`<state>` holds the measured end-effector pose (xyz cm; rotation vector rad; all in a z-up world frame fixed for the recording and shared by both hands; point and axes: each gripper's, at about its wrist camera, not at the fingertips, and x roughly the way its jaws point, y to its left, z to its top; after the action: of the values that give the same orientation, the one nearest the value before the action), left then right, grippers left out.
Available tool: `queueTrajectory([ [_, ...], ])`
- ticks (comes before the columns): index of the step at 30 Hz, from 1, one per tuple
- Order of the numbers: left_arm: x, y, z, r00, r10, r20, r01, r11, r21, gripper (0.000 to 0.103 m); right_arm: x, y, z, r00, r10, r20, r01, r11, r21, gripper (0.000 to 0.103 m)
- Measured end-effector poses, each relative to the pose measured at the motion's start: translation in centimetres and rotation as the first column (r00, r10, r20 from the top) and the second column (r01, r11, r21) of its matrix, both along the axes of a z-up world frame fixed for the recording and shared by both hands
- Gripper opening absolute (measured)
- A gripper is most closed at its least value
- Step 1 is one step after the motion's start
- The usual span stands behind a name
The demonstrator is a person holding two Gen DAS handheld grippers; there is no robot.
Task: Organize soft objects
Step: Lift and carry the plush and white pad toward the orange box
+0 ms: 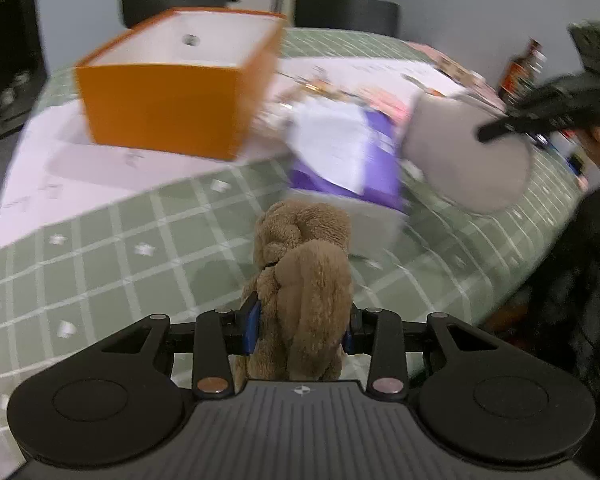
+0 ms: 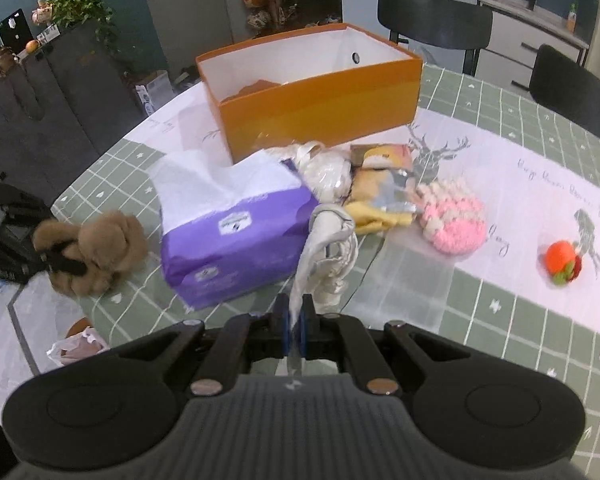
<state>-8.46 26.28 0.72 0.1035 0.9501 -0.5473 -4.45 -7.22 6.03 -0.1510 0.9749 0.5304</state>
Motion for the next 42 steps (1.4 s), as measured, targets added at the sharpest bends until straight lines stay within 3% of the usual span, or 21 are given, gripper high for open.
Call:
queueTrajectory([
  [9,5.4,4.0,2.1,0.99,0.113,0.089,-0.113,0.994,0.0,0.042,3.4,-1.1,2.0,0.996,-0.061,0.06,0.062,0.998,-0.016,0.002],
  [18,10.9,5.0,5.9,0.97,0.161,0.181,-0.159,0.987,-0.021,0.042,8.4,-0.4,4.6,0.988,-0.079,0.129,0.083,0.996,-0.025,0.002],
  [27,15.6,3.1,9.2,0.957,0.157,0.245,-0.139,0.986,-0.087,0.042,14.4,2.2,6.6,0.981,-0.055,0.185,0.068,0.995,-0.067,0.002],
  [42,23.7,-2.2,8.1,0.964,0.155,0.216,-0.159,0.987,0.003,0.042,22.5,9.0,8.9,0.97,0.012,0.245,0.001,0.999,-0.05,0.002],
])
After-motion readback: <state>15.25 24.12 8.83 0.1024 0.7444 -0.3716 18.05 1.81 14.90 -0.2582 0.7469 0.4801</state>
